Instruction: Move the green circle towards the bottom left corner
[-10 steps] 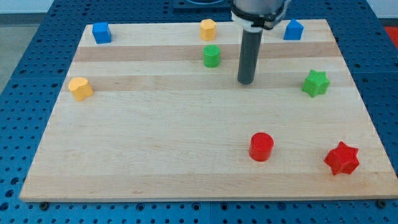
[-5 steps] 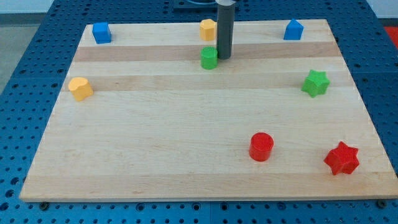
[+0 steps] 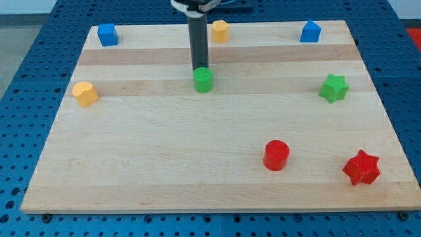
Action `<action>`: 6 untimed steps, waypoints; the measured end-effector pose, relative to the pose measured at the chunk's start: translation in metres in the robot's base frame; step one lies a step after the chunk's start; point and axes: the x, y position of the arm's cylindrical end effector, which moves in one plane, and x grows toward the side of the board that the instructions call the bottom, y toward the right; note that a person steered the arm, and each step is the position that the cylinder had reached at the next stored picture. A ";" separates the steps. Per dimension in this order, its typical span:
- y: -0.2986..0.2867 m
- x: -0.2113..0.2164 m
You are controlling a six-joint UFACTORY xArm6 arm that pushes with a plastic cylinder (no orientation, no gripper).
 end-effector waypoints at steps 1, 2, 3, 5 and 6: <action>-0.011 0.033; -0.007 0.050; 0.006 0.041; 0.039 0.045; 0.035 0.059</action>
